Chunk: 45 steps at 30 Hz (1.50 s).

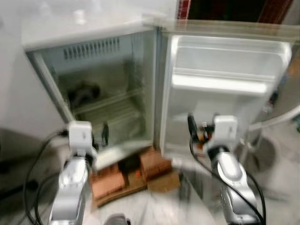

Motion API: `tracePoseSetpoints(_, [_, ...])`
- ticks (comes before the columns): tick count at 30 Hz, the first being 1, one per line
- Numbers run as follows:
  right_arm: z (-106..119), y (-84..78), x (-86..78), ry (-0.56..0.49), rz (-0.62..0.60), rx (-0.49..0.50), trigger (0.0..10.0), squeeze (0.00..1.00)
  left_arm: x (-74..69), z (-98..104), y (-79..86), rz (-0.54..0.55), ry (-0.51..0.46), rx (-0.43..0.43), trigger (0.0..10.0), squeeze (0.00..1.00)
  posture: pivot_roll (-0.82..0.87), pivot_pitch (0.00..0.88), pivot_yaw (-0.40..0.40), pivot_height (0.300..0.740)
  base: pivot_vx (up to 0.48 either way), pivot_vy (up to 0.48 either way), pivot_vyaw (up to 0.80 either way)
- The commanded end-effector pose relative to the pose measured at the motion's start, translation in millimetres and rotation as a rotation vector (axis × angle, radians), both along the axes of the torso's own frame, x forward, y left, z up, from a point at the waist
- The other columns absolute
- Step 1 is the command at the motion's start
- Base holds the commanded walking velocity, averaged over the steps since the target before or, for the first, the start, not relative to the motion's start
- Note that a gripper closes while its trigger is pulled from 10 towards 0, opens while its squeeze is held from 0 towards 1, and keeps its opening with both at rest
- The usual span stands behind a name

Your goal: Restocking fridge

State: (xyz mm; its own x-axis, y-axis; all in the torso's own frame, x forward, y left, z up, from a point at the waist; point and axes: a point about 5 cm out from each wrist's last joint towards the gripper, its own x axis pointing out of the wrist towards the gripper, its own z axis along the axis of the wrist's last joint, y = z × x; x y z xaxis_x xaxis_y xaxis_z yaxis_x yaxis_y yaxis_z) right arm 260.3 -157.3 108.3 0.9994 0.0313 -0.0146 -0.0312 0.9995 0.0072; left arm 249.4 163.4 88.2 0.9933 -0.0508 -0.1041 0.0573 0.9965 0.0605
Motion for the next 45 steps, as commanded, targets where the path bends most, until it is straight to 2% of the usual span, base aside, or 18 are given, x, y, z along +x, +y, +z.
tracePoseSetpoints(1, [4,-0.7,6.0,-0.017,-0.010,0.005,10.0,0.00,4.9,6,0.2,-0.009,-0.030,0.015,10.0,0.00,0.06,0.000,0.003,0.740,0.000,-0.420,0.00])
tracePoseSetpoints(17, [10,8.1,12.8,-0.057,0.049,0.008,10.0,0.00,7.1,5,-4.7,-0.034,-0.037,0.034,10.0,0.00,0.06,0.000,-0.002,0.740,0.000,-0.447,0.00])
tracePoseSetpoints(27, [13,10.2,15.4,-0.078,0.065,0.021,10.0,0.00,8.1,6,-7.6,-0.048,-0.048,0.041,10.0,0.00,0.06,0.000,-0.002,0.740,0.000,-0.446,0.70])
tracePoseSetpoints(36, [12,9.8,17.4,-0.074,0.061,0.033,10.0,0.00,8.8,6,-8.7,-0.052,-0.048,0.047,10.0,0.00,0.06,0.000,-0.005,0.740,0.000,-0.443,0.00])
tracePoseSetpoints(42, [15,12.1,19.0,-0.094,0.089,0.021,10.0,0.00,9.5,5,-8.6,-0.052,-0.050,0.051,10.0,0.00,0.06,0.000,-0.005,0.740,0.279,-0.387,0.00])
tracePoseSetpoints(45, [16,13.7,19.2,-0.100,0.097,0.010,10.0,0.00,9.8,5,-8.6,-0.052,-0.050,0.049,10.0,0.00,0.06,0.000,-0.005,0.740,0.299,-0.372,0.79])
